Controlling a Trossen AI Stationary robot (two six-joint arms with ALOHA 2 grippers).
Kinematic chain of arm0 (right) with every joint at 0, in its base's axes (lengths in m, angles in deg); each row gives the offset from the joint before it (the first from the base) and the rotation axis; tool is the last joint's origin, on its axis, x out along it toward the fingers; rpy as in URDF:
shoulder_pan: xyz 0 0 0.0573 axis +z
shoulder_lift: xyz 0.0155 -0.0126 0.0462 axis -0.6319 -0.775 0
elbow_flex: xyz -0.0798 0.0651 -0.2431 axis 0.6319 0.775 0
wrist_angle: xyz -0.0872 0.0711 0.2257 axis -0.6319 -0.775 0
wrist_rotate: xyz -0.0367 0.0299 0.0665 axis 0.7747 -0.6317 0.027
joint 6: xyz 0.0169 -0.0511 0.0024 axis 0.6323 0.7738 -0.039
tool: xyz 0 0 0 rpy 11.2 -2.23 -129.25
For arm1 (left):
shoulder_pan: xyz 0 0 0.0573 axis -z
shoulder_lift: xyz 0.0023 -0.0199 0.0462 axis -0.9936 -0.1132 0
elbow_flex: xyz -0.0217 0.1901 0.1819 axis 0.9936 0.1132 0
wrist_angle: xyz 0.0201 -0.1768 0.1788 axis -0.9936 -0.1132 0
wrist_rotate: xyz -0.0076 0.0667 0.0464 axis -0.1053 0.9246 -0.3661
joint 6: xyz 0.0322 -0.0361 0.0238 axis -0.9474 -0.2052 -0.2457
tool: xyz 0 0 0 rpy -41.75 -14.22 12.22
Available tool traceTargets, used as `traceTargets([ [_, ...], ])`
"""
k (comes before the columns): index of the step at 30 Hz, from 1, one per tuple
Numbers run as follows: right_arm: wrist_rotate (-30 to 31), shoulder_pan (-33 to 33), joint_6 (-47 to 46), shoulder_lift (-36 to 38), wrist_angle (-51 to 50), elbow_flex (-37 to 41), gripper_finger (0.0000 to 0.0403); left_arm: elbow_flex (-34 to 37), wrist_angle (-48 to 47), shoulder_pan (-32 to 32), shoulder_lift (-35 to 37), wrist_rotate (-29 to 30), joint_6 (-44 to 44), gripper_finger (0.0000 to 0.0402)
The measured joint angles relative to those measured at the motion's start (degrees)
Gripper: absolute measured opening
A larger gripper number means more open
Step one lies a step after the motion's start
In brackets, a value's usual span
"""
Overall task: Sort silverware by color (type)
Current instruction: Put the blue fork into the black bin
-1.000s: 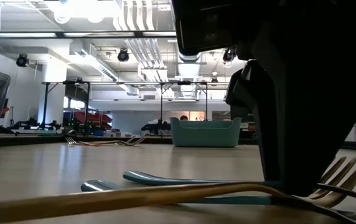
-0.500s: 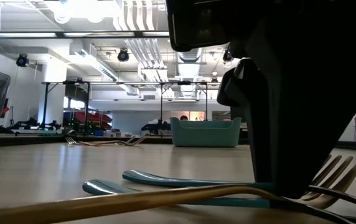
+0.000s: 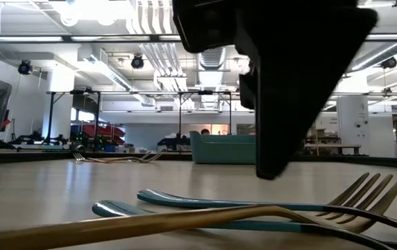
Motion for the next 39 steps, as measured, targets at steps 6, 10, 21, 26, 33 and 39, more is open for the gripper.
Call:
traceTargets([
  [6, -0.21, 0.17, -1.09, -0.53, 0.71, 0.02, 0.0104, 0.02, -0.06, 0.0, 0.0, 0.0, 0.63, 0.0171],
  [10, 0.02, 0.11, -3.02, -0.53, 2.25, 0.02, 0.0105, 0.07, -0.1, 0.0, 0.0, 0.0, 0.7, 0.0171],
  [21, 3.09, 0.25, -5.18, -3.9, 4.9, -0.09, 0.0104, 0.07, -0.14, 0.0, 0.0, 0.03, 0.77, 0.0171],
  [26, 4.76, 0.32, -5.47, -3.98, 4.76, -0.11, 0.0093, 0.07, -0.16, 0.0, 0.0, 0.04, 0.72, 0.0171],
  [33, 5.84, 0.23, -5.42, -3.98, 4.43, -0.04, 0.0018, 0.07, -0.15, 0.0, 0.0, 0.04, 0.68, 0.0171],
  [39, 5.54, 0.13, -5.39, -3.3, 4.39, 0.05, 0.0014, 0.07, -0.15, 0.0, 0.0, 0.04, 0.68, 0.0171],
])
